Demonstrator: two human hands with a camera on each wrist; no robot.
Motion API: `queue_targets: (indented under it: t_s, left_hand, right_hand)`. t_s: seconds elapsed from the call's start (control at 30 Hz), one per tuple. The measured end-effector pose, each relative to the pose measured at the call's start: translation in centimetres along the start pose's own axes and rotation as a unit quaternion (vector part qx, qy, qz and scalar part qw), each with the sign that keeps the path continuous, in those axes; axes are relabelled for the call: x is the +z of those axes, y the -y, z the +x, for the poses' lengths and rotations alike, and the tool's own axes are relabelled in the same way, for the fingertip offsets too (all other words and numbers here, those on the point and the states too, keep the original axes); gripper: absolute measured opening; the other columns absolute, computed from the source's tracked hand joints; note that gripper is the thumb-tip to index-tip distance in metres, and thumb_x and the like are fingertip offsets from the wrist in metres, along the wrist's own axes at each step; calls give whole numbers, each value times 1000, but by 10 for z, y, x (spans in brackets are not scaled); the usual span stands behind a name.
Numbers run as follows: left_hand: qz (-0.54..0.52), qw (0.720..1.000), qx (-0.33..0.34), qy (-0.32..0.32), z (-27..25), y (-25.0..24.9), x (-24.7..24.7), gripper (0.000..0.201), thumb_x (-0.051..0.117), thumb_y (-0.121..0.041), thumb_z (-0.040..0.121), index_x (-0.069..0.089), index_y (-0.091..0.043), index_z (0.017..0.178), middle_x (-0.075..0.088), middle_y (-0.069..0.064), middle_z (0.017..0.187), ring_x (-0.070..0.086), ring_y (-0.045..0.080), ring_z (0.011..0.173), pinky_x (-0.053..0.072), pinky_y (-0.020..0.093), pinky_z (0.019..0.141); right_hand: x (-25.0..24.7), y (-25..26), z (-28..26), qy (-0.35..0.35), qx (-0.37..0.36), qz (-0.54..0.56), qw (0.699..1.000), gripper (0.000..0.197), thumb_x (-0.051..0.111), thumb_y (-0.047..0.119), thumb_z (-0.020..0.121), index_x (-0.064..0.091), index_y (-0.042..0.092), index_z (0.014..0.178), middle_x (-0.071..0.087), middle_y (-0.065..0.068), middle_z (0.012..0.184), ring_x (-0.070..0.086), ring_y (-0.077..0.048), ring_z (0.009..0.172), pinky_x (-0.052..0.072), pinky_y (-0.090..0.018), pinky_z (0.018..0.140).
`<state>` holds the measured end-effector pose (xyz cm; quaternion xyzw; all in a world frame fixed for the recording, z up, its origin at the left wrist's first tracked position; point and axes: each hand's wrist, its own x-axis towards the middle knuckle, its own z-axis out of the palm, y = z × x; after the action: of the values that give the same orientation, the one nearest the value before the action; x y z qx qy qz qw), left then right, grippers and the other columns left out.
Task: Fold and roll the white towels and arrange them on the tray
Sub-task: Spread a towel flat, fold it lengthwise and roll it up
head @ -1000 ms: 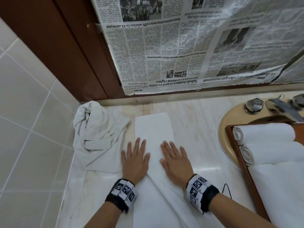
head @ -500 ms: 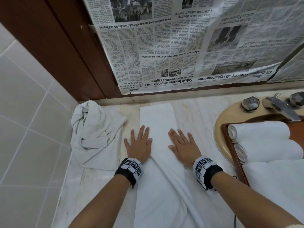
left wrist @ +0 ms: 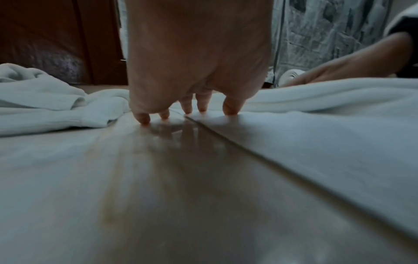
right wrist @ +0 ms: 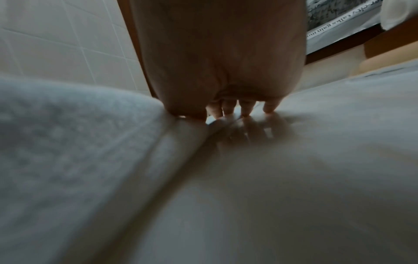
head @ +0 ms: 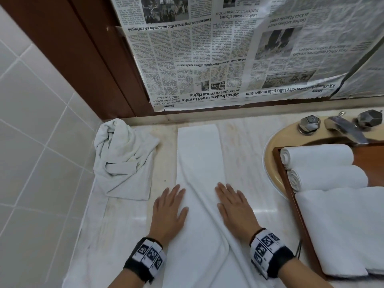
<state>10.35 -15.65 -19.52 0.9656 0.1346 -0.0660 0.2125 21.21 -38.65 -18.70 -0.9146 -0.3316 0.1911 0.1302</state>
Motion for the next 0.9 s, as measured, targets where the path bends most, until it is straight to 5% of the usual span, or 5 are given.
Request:
queue_targets:
  t_s: [0.2,0.3,0.43,0.63,0.9]
  left_hand:
    - [29,998,-51,23,4,-19,-7,74,15,-63,89,19,-33,157,8,-13,165,8,23,152,10,46,120]
    - [-10,998,-54,20,18,-26,-24,60,42,-46,99,30,-25,154,23,-4,162,25,25,144,21,44,116]
    - [-67,997,29,9,37,-34,-39,47,47,-30,101,41,-26,148,37,0,149,43,27,127,39,43,102]
    - [-32,995,70,55,56,-40,-34,35,42,-30,103,55,-26,136,47,6,127,50,30,112,47,44,92]
    - [-66,994,52,74,54,-27,-36,30,52,-24,92,64,-15,118,40,1,119,59,23,87,47,29,82]
  right_hand:
    - [-13,-7,9,2,-2,-2,1000,62,2,42,99,9,25,158,-5,16,160,2,-12,152,-5,-29,119]
    - [-25,7,3,-36,39,95,994,46,35,27,105,38,16,150,31,2,158,28,-20,145,20,-34,119]
    - [-21,26,-20,-64,124,162,977,28,51,29,98,62,16,119,58,0,118,55,-22,111,45,-35,93]
    - [-18,44,-27,-16,209,196,958,29,63,33,90,62,20,115,63,1,100,58,-18,97,44,-29,81]
    - [-20,51,-33,-6,212,209,955,18,51,29,92,45,20,77,60,-2,80,51,-19,69,45,-35,66]
